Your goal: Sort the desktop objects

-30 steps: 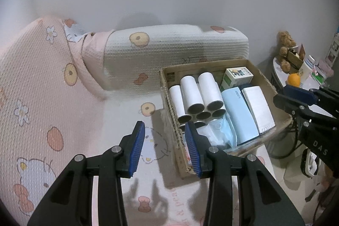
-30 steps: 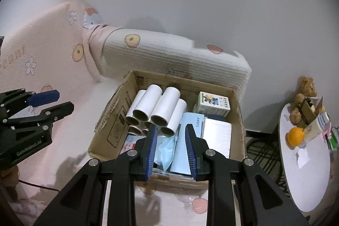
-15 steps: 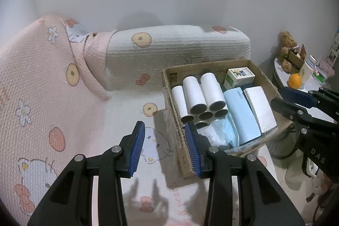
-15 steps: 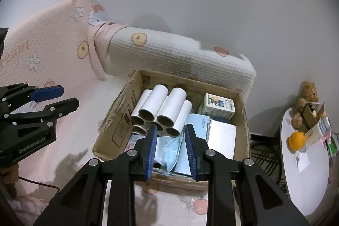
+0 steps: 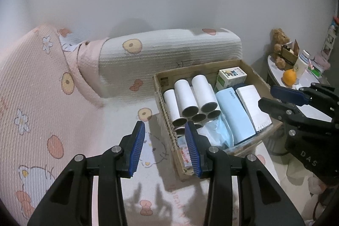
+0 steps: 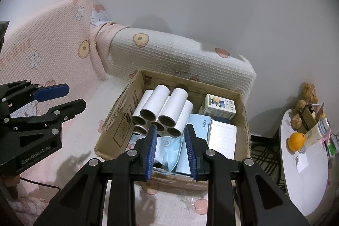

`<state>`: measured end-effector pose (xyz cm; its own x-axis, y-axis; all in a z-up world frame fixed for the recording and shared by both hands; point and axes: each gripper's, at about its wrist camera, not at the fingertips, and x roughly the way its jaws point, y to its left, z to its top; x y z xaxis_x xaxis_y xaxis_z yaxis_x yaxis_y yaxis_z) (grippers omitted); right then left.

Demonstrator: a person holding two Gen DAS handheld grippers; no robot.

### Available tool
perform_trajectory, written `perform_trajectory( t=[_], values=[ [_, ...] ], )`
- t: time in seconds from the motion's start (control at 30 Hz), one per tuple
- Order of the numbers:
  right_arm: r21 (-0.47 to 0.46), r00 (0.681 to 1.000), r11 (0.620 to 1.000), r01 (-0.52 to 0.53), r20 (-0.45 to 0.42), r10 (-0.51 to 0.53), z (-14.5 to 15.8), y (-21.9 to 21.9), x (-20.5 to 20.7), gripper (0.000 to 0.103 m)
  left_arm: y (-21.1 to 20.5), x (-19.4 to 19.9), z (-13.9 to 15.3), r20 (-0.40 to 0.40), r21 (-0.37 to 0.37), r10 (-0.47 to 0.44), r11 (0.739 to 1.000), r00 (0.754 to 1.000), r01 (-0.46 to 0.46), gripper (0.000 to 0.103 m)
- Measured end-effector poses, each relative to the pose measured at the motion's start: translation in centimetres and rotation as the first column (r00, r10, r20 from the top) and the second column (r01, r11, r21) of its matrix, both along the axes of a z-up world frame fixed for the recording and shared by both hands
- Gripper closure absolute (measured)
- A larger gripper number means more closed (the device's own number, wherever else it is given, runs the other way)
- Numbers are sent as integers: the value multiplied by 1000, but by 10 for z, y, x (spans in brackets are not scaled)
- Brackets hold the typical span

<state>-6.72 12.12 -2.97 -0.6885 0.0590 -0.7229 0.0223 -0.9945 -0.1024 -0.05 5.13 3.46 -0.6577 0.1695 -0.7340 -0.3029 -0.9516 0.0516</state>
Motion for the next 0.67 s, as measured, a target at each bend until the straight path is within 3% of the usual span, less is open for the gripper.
perform_trajectory(
  t=[0.67],
  values=[
    [15,1000,1000,-19,4,19,-1,-6,2,80,8,4,2,-18,-23,-35,999,999,34,60]
  ],
)
